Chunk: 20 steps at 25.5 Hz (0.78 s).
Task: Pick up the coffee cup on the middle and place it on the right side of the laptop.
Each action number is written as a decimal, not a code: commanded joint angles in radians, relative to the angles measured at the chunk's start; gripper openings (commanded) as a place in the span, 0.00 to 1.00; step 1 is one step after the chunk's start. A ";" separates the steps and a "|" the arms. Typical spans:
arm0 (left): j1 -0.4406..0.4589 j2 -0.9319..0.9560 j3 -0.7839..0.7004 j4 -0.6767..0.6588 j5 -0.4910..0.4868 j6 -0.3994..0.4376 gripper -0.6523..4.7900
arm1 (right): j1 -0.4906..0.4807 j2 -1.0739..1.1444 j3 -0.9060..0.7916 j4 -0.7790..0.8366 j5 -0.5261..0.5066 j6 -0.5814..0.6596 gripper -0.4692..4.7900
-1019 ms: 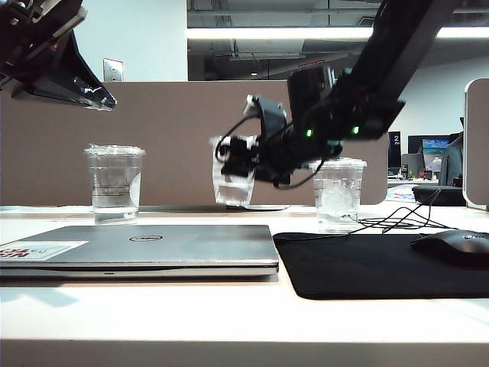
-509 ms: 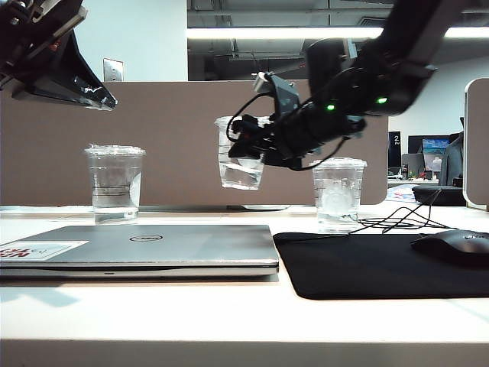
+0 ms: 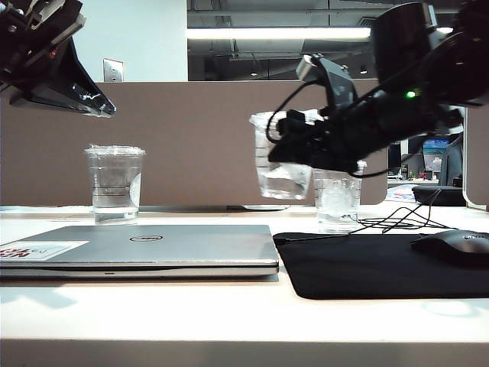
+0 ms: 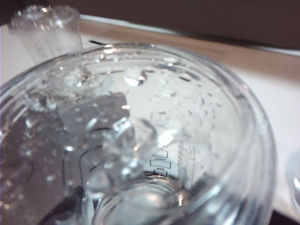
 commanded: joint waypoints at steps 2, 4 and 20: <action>0.001 -0.002 0.002 0.023 0.004 -0.003 0.11 | 0.000 -0.051 -0.076 0.047 0.027 -0.005 0.59; 0.001 -0.002 0.002 0.022 0.004 -0.003 0.11 | 0.000 -0.060 -0.121 0.078 0.044 -0.005 0.59; 0.001 -0.002 0.002 0.023 0.004 -0.003 0.11 | 0.001 -0.040 -0.233 0.163 0.110 -0.004 0.59</action>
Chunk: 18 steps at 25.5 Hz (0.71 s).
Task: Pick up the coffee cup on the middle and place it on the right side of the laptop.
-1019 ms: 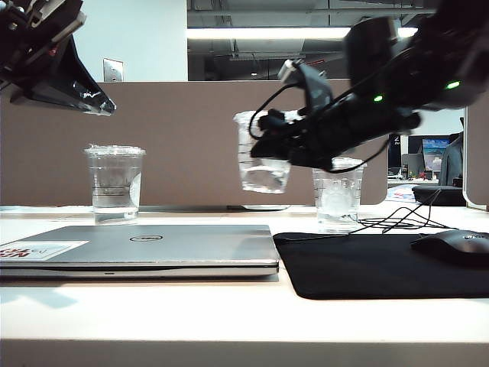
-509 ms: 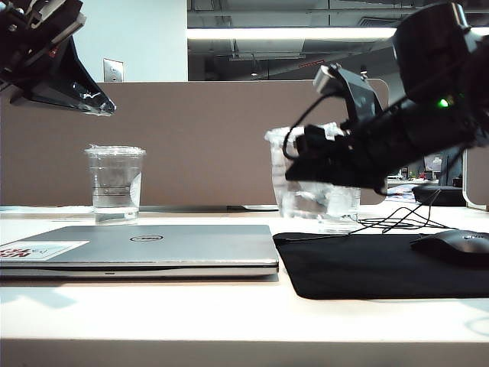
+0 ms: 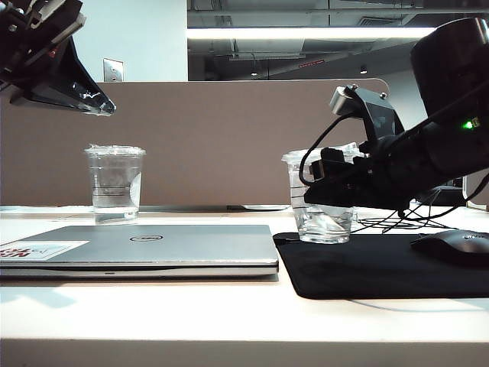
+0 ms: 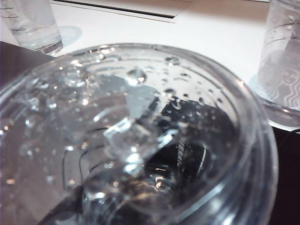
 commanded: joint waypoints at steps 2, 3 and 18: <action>0.000 -0.002 0.002 0.013 0.004 -0.003 0.11 | 0.001 0.026 0.005 0.071 0.000 -0.003 0.59; 0.000 -0.003 0.002 0.012 0.004 -0.003 0.11 | 0.001 0.035 0.005 0.082 0.000 -0.003 0.59; 0.000 -0.003 -0.011 0.012 0.004 -0.003 0.11 | 0.002 0.087 0.005 0.127 -0.008 -0.003 0.59</action>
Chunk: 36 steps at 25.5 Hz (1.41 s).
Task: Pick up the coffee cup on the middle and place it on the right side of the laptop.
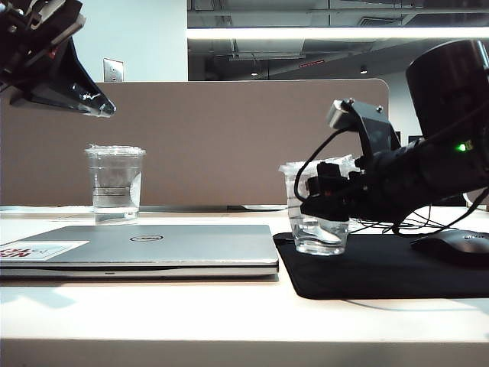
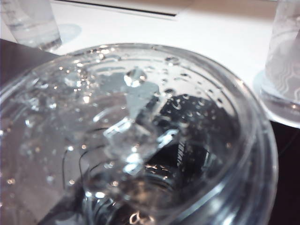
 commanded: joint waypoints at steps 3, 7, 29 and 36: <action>0.001 -0.002 -0.011 0.011 0.004 -0.003 0.11 | 0.001 -0.007 0.005 0.017 -0.005 -0.003 0.59; 0.001 -0.002 -0.011 0.014 0.004 -0.003 0.11 | 0.002 -0.007 0.005 -0.020 -0.008 -0.002 0.59; -0.124 -0.034 -0.012 -0.006 0.020 -0.003 0.11 | 0.008 0.014 0.005 -0.022 -0.048 0.024 0.66; -0.123 -0.034 -0.012 -0.006 0.019 -0.003 0.11 | 0.008 0.011 0.005 -0.022 -0.049 0.024 0.85</action>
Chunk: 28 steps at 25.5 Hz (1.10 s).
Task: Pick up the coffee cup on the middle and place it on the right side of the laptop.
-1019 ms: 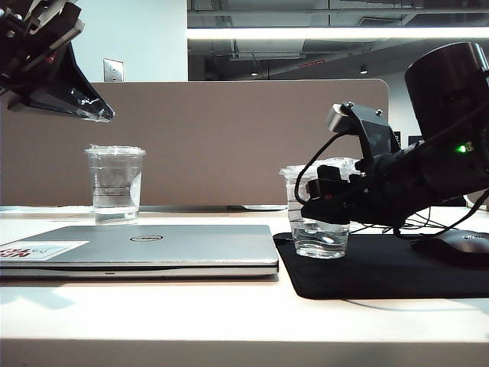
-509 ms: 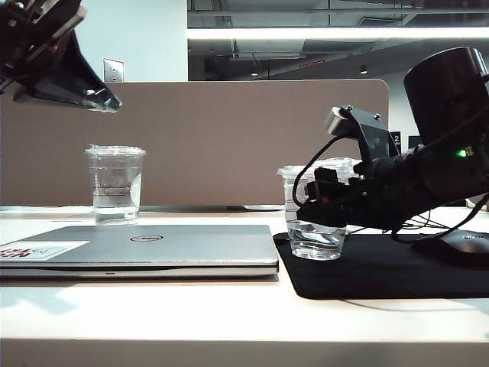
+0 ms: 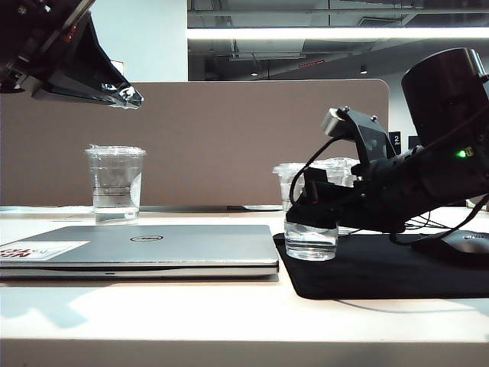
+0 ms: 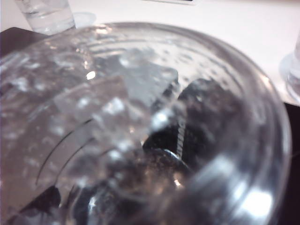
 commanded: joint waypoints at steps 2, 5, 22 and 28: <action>0.001 -0.003 -0.002 0.008 0.006 -0.003 0.11 | 0.001 -0.007 0.003 0.000 0.000 0.003 0.85; 0.001 -0.003 -0.002 0.007 0.006 -0.003 0.11 | 0.001 -0.013 0.002 -0.006 0.000 0.003 1.00; 0.001 -0.029 -0.050 0.010 0.006 -0.003 0.11 | 0.002 -0.276 -0.040 -0.292 0.029 -0.024 1.00; 0.001 -0.078 -0.104 0.010 0.006 -0.003 0.11 | 0.002 -0.394 -0.112 -0.338 0.041 -0.024 1.00</action>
